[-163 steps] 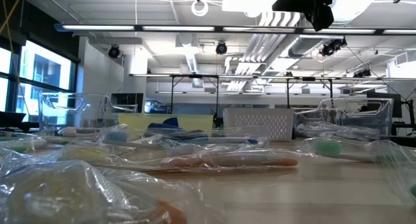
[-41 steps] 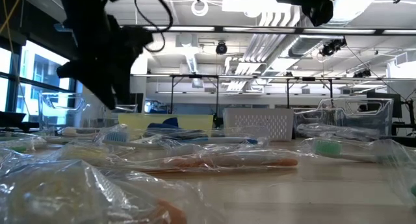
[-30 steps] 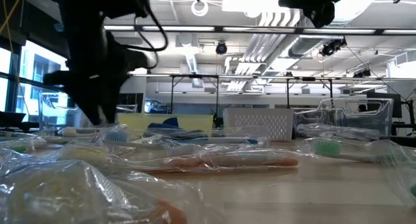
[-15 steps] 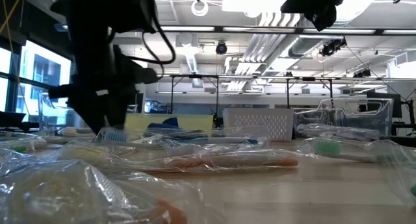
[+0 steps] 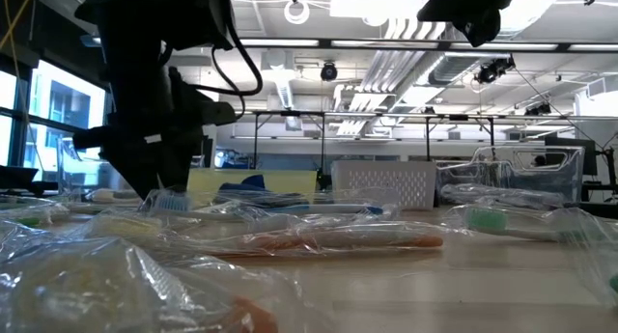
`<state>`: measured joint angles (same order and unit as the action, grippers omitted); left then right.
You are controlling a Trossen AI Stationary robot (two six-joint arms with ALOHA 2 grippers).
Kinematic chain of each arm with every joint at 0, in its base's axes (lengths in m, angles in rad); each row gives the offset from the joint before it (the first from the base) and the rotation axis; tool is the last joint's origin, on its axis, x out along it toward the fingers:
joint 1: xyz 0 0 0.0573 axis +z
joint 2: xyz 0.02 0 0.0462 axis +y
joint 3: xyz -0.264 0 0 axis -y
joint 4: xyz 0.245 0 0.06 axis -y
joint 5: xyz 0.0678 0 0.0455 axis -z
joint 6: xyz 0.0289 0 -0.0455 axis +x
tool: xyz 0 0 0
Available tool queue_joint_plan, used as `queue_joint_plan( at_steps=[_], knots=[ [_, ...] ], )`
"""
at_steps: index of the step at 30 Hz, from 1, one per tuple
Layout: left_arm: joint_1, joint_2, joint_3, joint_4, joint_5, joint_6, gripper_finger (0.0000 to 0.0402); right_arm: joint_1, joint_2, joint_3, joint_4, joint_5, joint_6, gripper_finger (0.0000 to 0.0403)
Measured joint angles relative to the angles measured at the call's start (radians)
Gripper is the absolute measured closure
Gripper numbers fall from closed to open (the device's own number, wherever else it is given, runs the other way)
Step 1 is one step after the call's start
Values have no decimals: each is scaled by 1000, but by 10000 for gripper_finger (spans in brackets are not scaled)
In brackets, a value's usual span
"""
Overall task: Pick & Place Toothbrushes
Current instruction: Put the blue toothbrush into the yellow bin
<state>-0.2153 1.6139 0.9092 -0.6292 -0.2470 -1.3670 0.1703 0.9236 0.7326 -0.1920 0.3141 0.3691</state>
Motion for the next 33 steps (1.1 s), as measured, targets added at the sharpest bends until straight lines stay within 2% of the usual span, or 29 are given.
queue_joint_plan(
  at_steps=[28, 33],
  knots=[
    [0, 8, 0, -1, 8, -4, 238, 0, 0, 0, -24, 0, -1, 400],
    [0, 8, 0, -1, 35, -26, 244, 0, 0, 0, -25, 0, -8, 399]
  ],
)
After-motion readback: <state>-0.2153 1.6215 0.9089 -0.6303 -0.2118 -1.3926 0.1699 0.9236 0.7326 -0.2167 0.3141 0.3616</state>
